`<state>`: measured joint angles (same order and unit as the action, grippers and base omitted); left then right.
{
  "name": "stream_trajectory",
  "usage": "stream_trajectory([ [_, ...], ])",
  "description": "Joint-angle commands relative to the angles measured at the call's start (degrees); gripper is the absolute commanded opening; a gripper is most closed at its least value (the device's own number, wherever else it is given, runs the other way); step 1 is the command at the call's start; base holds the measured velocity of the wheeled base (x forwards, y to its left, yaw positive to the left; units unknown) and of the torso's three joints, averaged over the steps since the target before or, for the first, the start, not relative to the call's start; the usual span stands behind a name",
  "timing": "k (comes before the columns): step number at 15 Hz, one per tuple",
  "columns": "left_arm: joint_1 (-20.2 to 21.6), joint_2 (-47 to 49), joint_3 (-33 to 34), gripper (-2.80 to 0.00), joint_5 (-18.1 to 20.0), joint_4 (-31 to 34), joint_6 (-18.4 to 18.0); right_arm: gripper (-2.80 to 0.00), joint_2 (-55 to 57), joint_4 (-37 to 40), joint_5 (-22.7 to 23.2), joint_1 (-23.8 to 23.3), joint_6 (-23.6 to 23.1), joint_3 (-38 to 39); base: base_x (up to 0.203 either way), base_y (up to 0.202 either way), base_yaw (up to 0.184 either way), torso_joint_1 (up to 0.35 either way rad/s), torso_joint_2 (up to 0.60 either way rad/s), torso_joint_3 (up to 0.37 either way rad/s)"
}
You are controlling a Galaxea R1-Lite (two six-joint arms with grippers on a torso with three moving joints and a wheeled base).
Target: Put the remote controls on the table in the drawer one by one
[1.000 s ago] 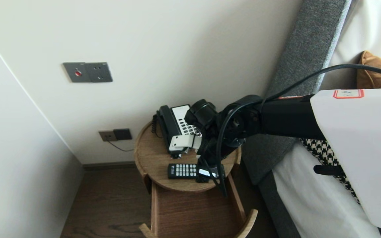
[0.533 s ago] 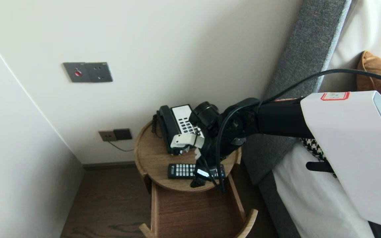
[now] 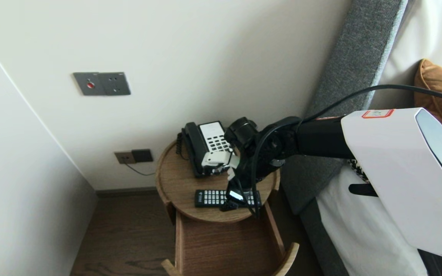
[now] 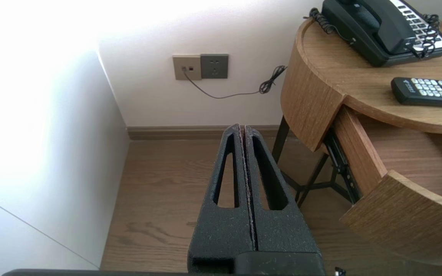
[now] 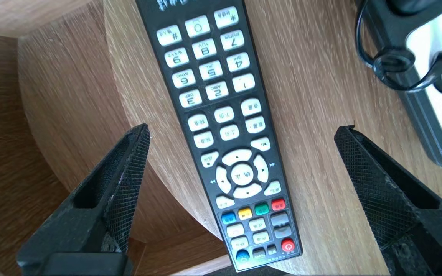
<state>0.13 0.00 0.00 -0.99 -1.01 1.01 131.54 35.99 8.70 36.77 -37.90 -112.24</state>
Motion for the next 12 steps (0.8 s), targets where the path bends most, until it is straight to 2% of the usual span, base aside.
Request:
stream_trajectory([
  [1, 0.04, -0.26, 0.0, -2.8, -0.07, -0.04, 0.04, 0.0, 0.56, 0.14, 0.08, -0.12, -0.24, 0.0, 0.0, 0.0, 0.0, 0.0, 0.0, 0.0],
  [12, 0.04, -0.26, 0.0, -2.8, -0.07, -0.04, 0.04, 0.0, 1.53, 2.02, 0.88, -0.12, 0.15, 0.09, 0.0, 0.0, 0.0, 0.0, 0.0, 0.0],
])
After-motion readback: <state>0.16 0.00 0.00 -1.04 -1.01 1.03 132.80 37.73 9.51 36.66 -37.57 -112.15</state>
